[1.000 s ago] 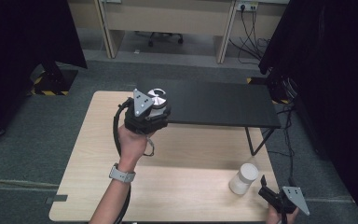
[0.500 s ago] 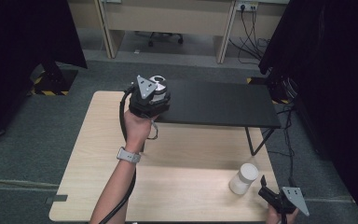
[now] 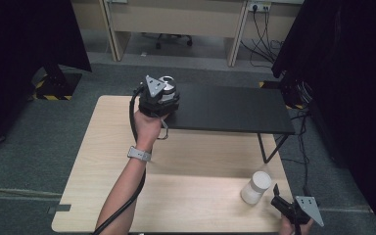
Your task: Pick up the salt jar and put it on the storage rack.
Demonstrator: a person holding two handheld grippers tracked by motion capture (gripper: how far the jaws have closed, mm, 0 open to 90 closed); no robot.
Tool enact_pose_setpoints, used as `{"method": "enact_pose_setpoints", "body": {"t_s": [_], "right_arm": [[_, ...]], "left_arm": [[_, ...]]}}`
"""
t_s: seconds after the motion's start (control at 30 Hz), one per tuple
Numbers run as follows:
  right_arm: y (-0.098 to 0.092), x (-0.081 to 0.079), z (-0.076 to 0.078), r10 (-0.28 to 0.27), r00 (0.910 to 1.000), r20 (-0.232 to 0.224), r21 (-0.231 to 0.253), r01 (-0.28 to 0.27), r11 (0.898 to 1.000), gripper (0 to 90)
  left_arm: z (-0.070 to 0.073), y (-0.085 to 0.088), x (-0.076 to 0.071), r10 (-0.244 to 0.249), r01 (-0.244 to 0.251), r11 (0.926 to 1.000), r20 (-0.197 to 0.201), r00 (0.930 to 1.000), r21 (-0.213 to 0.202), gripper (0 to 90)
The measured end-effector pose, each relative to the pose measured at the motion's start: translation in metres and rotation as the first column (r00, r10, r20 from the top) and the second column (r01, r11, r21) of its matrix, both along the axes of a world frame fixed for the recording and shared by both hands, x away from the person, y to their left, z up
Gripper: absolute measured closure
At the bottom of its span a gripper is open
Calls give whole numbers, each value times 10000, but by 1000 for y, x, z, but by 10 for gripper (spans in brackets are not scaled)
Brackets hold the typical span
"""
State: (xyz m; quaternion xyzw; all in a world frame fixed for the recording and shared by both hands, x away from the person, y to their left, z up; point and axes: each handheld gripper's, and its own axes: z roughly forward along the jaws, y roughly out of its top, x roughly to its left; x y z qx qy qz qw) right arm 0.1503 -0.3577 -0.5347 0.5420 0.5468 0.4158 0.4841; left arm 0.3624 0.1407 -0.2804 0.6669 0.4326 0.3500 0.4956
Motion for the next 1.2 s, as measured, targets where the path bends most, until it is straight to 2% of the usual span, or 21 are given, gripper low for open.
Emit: {"method": "enact_pose_setpoints", "body": {"t_s": [0.4,0.53,0.57,0.67,1.0,1.03,1.17,1.2], "right_arm": [[0,0,0,55,10000,-3,-42,-55,10000,4],[0,0,0,38,10000,-11,-63,-38,10000,4],[0,0,0,32,10000,-4,-64,-32,10000,4],[0,0,-1,31,10000,25,-67,-31,10000,4],[-2,-1,-1,-30,9999,108,333,27,9994,4],[-2,-1,-1,-24,10000,95,310,21,9995,4],[-2,-1,0,-5,10000,56,258,4,9997,4],[-2,-1,0,-19,10000,44,275,18,9996,3]], "left_arm": [[-5,-3,12,64,-64,10000,-149,9999,49,313],[-2,2,16,-266,268,9996,-313,9992,80,312],[0,4,18,-303,303,9995,-454,9985,-22,312],[1,5,20,-366,365,9993,-514,9980,-20,312],[-1,9,21,-472,469,9989,-491,9977,-80,308],[-1,9,21,-507,505,9987,-505,9974,-44,307],[2,11,23,-812,868,9943,-868,9929,620,237],[1,12,23,-879,935,9938,-892,9921,599,214]]}}
